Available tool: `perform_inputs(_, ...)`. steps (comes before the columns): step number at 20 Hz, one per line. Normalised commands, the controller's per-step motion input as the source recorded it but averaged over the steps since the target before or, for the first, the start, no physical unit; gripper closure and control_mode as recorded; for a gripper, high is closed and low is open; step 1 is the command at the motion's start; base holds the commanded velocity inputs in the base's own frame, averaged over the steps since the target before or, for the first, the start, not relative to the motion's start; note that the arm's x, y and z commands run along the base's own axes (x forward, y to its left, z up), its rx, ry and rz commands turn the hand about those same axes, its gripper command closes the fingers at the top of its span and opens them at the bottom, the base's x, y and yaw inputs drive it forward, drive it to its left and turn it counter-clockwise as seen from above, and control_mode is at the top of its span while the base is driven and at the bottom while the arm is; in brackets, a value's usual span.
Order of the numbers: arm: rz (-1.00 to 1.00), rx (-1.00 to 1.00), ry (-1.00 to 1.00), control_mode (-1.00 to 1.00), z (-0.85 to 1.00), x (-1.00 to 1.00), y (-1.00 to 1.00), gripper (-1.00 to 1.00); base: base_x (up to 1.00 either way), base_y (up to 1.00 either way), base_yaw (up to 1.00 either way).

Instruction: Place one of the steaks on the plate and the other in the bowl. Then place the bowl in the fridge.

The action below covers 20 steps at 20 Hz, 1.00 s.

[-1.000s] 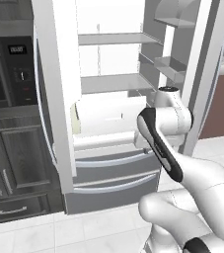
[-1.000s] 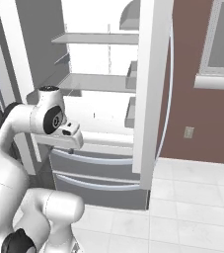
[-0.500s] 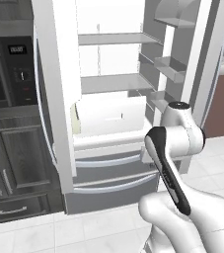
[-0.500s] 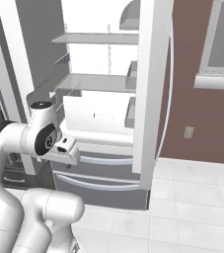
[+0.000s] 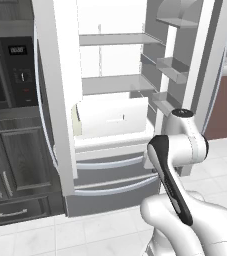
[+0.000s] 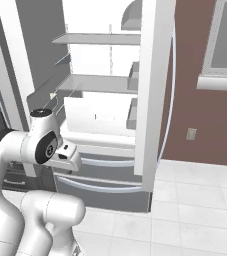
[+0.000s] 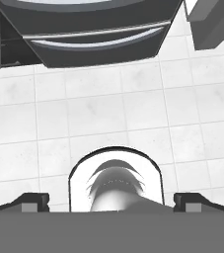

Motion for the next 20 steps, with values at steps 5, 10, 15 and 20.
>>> perform_inputs(5,0.00,0.00,0.00,-1.00,0.00,0.00,0.00,-1.00,0.00,0.00,0.00)
perform_inputs(10,0.00,0.00,0.00,1.00,0.00,0.00,0.00,-1.00,-0.24,-0.21,-0.35)
perform_inputs(15,0.00,0.00,0.00,1.00,0.00,0.00,0.00,-1.00,-0.38,-0.37,-0.63)
perform_inputs(20,0.00,0.00,0.00,1.00,0.00,0.00,0.00,-1.00,0.05,-0.62,-0.38)
